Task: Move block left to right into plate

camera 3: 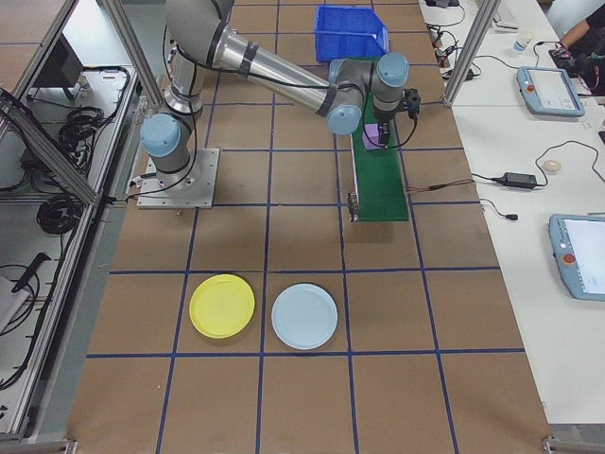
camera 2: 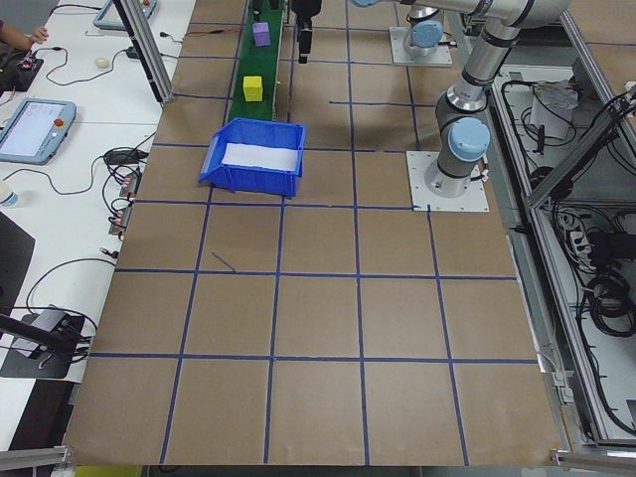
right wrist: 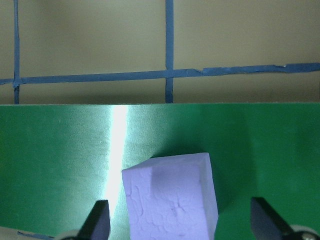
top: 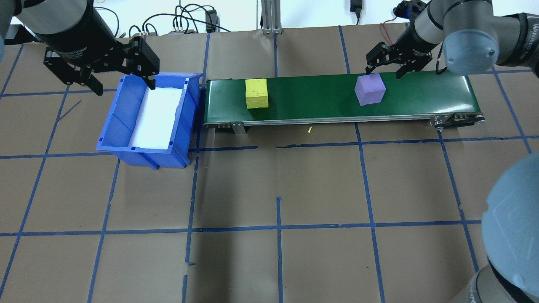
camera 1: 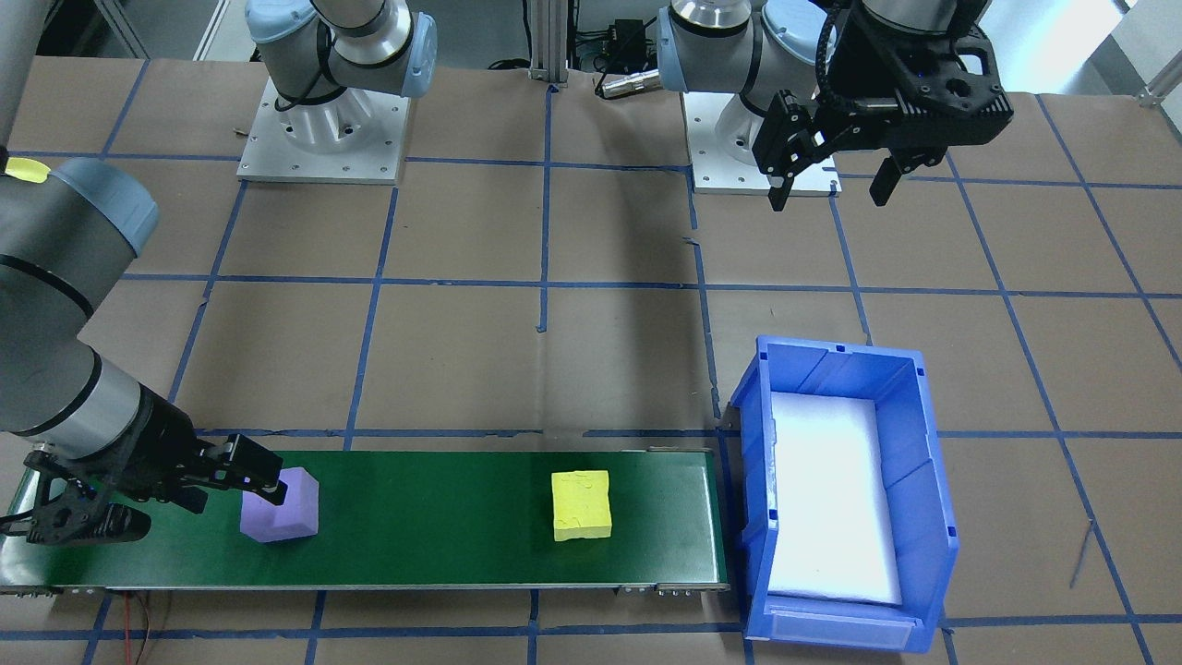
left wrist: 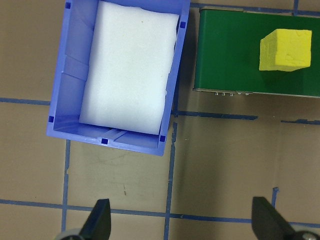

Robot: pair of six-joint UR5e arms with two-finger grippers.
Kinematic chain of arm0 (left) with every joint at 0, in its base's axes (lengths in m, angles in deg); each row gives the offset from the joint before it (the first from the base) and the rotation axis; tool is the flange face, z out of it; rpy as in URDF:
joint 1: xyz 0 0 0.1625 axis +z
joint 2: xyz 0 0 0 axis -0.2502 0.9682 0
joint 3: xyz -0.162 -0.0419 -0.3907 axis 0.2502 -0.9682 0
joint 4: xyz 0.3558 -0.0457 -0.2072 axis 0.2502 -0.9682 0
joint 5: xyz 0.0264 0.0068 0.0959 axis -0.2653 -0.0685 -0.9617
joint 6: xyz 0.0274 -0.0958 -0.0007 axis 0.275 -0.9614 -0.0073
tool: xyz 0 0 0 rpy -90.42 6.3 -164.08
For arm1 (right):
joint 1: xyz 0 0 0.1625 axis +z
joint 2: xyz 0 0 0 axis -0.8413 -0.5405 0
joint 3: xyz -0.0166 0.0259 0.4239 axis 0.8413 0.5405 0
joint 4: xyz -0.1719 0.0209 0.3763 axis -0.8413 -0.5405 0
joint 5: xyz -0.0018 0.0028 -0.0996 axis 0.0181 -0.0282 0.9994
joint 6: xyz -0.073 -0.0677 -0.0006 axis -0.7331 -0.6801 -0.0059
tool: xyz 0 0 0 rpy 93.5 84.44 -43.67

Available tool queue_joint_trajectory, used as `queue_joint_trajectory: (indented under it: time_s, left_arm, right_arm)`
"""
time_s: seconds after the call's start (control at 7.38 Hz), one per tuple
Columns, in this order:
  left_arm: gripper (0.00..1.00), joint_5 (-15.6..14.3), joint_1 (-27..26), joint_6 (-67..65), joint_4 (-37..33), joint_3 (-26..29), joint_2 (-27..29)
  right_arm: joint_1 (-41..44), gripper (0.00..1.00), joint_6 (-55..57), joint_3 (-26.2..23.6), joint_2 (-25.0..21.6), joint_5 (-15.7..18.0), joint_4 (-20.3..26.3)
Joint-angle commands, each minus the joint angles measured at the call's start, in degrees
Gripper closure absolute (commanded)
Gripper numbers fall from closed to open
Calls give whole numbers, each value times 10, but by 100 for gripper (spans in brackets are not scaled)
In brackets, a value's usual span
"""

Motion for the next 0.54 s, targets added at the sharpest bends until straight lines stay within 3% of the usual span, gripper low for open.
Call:
queue_joint_trajectory:
  time_s: [0.0, 0.27, 0.41]
  left_arm:
    - [0, 2, 7, 25, 9, -9, 13]
    - [0, -4, 13, 24, 22, -13, 22]
    - [0, -4, 15, 24, 22, -17, 21]
  right_arm:
    - [0, 0, -6, -5, 2, 0, -1]
    - [-2, 0, -32, -7, 9, 36, -2]
    - [-2, 2, -33, -11, 11, 37, -2]
